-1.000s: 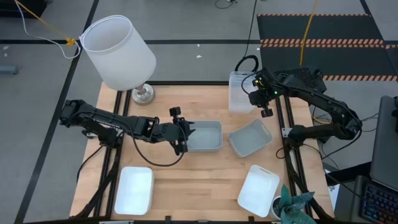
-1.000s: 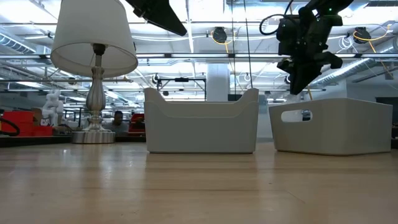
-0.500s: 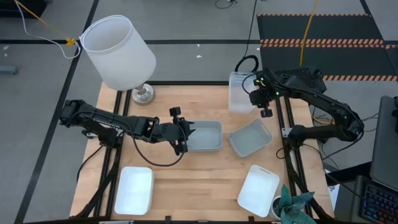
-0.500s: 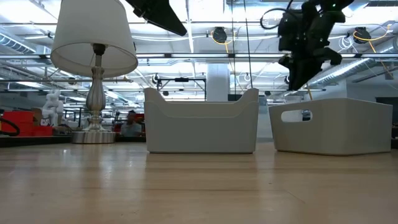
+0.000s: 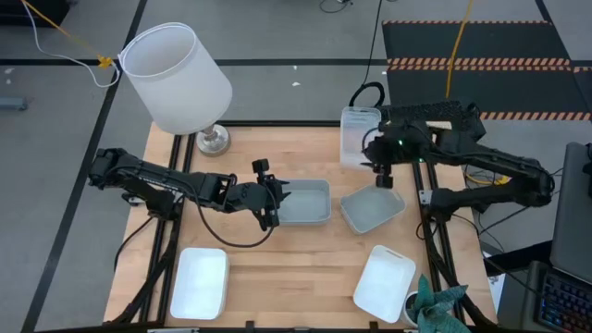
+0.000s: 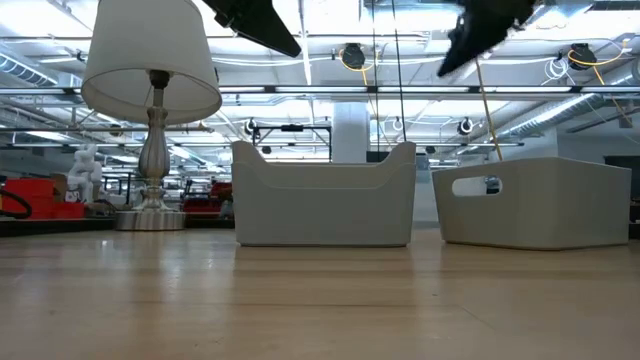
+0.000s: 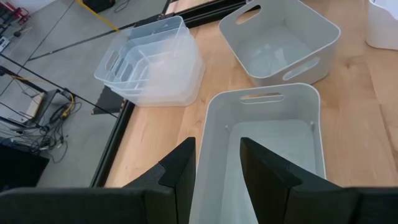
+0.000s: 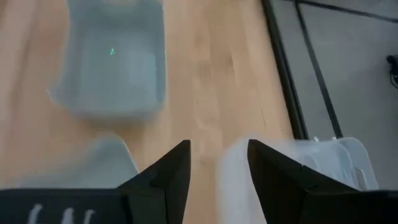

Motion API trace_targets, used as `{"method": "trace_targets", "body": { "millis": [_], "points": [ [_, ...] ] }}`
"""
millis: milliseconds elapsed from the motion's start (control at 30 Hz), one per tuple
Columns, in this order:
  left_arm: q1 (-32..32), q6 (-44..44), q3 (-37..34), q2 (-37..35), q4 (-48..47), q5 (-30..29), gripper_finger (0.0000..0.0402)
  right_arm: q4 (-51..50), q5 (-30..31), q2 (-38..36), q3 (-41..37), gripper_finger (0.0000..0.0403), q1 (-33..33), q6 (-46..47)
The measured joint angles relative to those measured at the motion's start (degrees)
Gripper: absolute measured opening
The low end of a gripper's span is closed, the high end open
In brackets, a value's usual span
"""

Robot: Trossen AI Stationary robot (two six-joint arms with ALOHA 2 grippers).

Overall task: Stack baskets by color
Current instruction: Stack the gray bin on the stacked gray bins

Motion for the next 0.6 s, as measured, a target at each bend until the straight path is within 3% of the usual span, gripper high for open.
{"method": "trace_targets", "body": {
  "millis": [167,600],
  "points": [
    [-0.01,-0.07,0.0,0.0,0.17,0.0,0.0126,0.46,8.71,2.5,2.91,0.0155,9.98,15.56],
    [-0.02,-0.72,0.0,0.0,0.28,0.0,0.0126,-11.21,9.27,14.1,3.33,0.0161,29.06,42.21]
  ]
}}
